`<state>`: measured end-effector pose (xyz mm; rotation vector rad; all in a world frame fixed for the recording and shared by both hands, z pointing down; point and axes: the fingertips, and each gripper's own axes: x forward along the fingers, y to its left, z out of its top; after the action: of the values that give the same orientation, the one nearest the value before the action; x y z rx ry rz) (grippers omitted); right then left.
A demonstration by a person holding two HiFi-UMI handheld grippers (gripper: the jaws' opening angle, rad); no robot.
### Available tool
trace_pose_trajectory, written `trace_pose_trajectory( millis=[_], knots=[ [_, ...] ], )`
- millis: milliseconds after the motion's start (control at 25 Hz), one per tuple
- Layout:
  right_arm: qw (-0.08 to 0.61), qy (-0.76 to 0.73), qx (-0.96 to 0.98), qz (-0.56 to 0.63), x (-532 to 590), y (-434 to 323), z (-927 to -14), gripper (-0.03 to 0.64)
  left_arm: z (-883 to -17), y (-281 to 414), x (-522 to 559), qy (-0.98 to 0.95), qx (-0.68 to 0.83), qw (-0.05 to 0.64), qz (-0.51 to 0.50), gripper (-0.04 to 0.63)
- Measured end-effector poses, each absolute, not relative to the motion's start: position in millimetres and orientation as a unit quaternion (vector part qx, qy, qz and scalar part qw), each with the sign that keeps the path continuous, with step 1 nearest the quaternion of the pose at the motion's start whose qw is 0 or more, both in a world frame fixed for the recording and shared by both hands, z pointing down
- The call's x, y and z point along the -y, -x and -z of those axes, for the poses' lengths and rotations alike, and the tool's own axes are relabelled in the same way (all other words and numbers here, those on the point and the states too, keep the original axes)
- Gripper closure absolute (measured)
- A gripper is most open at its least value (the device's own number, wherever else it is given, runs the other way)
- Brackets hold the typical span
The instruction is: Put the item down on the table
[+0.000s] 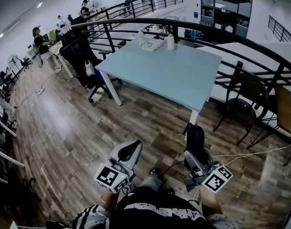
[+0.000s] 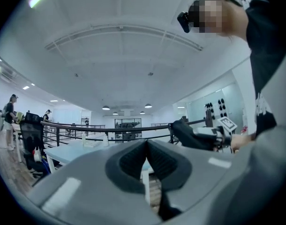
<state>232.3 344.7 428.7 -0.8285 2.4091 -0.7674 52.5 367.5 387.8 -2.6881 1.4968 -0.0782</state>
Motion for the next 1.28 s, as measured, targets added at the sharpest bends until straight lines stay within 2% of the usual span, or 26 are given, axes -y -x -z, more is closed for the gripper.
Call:
trace_pose_trajectory(
  millis=[400, 1280],
  knots=[
    [0.227, 0.324, -0.878, 0.267, -325.3, -240.1, -426.4, 0.258, -390.4, -51.5, -343.1, 0.877, -0.480, 0.022, 0.007, 0.595],
    [0.202, 0.332, -0.878, 0.281, -240.4, -200.0, -435.3, 0.258, -415.5, -7.9, -251.1, 0.874, -0.486, -0.011, -0.002, 0.595]
  ],
)
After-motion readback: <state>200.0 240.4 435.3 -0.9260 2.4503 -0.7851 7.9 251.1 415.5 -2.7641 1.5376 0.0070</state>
